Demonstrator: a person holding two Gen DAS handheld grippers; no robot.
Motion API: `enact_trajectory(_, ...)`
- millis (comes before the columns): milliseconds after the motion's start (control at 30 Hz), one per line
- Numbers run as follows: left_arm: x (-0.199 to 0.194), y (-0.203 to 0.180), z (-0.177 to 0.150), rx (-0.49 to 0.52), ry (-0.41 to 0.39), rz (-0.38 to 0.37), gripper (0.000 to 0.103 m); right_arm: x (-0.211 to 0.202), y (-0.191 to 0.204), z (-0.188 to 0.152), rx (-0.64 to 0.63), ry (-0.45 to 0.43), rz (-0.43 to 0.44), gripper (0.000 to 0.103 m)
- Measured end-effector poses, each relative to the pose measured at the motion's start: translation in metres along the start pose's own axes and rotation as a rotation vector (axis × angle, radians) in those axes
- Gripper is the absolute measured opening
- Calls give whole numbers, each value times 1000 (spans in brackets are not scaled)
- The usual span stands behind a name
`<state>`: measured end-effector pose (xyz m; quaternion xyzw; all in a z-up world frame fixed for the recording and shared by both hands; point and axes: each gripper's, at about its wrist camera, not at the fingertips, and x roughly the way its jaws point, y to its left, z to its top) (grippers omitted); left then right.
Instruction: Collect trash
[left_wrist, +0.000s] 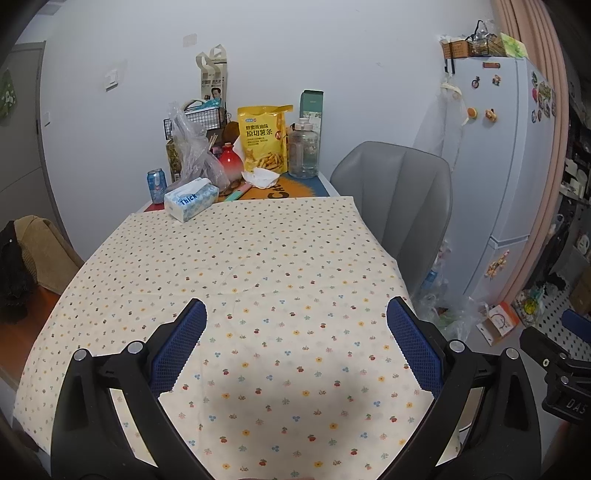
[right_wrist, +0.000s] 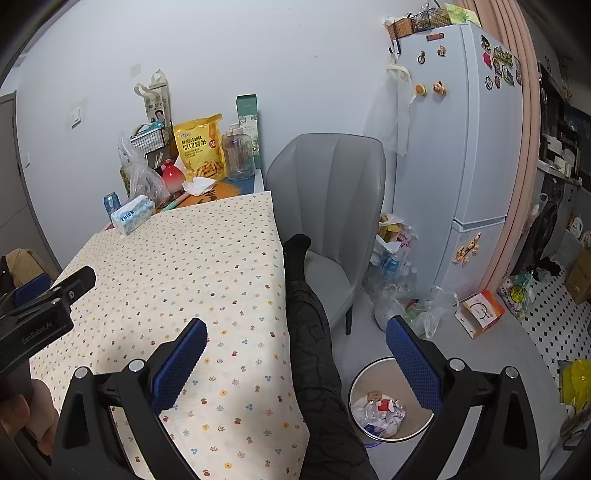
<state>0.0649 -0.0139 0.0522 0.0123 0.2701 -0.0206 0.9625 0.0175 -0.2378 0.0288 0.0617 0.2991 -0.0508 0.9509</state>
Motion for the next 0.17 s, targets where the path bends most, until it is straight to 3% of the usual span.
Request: enact_trajectory(167,-1,-3,-2,10,-3,-11,97,-3,-1,1,4,-13,1,95)
